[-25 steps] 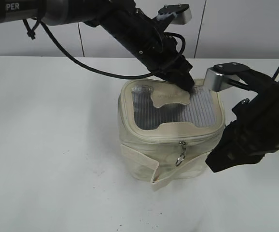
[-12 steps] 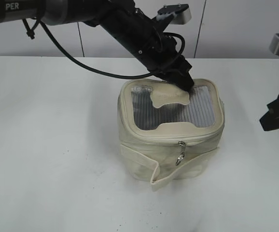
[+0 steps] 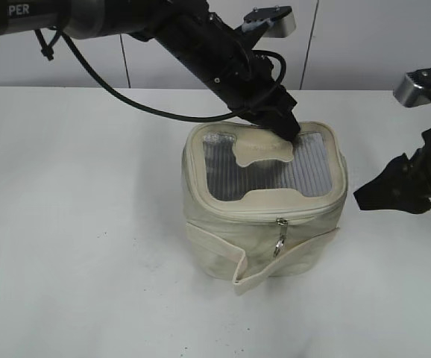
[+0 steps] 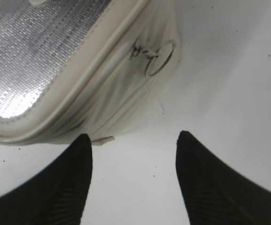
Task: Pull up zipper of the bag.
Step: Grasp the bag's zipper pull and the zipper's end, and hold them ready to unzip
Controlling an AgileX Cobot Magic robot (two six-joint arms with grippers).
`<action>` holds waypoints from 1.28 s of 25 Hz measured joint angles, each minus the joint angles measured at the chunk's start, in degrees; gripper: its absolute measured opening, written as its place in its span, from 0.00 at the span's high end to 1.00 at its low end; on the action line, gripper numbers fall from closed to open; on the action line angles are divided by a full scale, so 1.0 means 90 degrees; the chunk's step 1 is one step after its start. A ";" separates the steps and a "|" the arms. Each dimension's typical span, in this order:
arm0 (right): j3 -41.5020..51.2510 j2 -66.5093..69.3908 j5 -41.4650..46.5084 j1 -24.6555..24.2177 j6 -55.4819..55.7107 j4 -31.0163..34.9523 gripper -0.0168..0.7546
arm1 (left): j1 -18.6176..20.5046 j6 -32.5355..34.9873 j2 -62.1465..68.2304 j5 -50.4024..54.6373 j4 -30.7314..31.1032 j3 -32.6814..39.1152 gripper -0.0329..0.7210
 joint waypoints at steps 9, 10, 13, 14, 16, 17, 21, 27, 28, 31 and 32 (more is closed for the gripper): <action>-0.0084 0.1048 -0.0489 -0.0014 -0.2015 0.1579 0.42 | 0.0000 0.0000 0.0000 0.0012 0.0000 0.0000 0.91; -0.0163 0.1167 -0.0496 -0.0019 -0.2153 0.1676 0.42 | 0.0000 0.0000 0.0000 0.0012 0.0006 0.0000 0.91; -0.0453 0.1514 -0.0502 -0.0039 -0.2430 0.1869 0.48 | 0.0006 0.0000 0.0000 0.0006 0.0012 0.0000 0.91; -0.0571 0.1625 -0.0483 -0.0044 -0.2464 0.1924 0.53 | 0.0006 0.0000 0.0000 0.0006 0.0012 0.0000 0.91; -0.0761 0.1779 -0.0324 -0.0044 -0.2496 0.1973 0.68 | 0.0006 0.0000 0.0000 0.0006 0.0012 0.0000 0.91; -0.0822 0.1819 -0.0181 -0.0044 -0.2501 0.1973 0.79 | 0.0006 0.0000 0.0000 0.0006 0.0012 0.0000 0.91; -0.0866 0.1780 0.0070 -0.0044 -0.2174 0.1770 0.98 | 0.0006 0.0000 0.0000 -0.0001 0.0016 0.0000 0.91; -0.0900 0.1317 0.0646 -0.0016 -0.0250 0.0528 0.98 | 0.0006 0.0000 0.0000 -0.0001 0.0016 0.0000 0.91; -0.0905 0.1233 0.0796 0.0010 -0.0092 0.0388 0.98 | 0.0006 0.0000 0.0000 -0.0001 0.0016 0.0000 0.91; -0.0905 0.0992 0.1030 0.0176 0.0484 -0.0126 0.98 | 0.0006 0.0000 0.0000 0.0007 0.0016 0.0000 0.91; -0.0905 0.0899 0.1030 0.0253 0.0749 -0.0378 0.98 | 0.0006 0.0000 0.0000 0.0007 0.0016 0.0000 0.91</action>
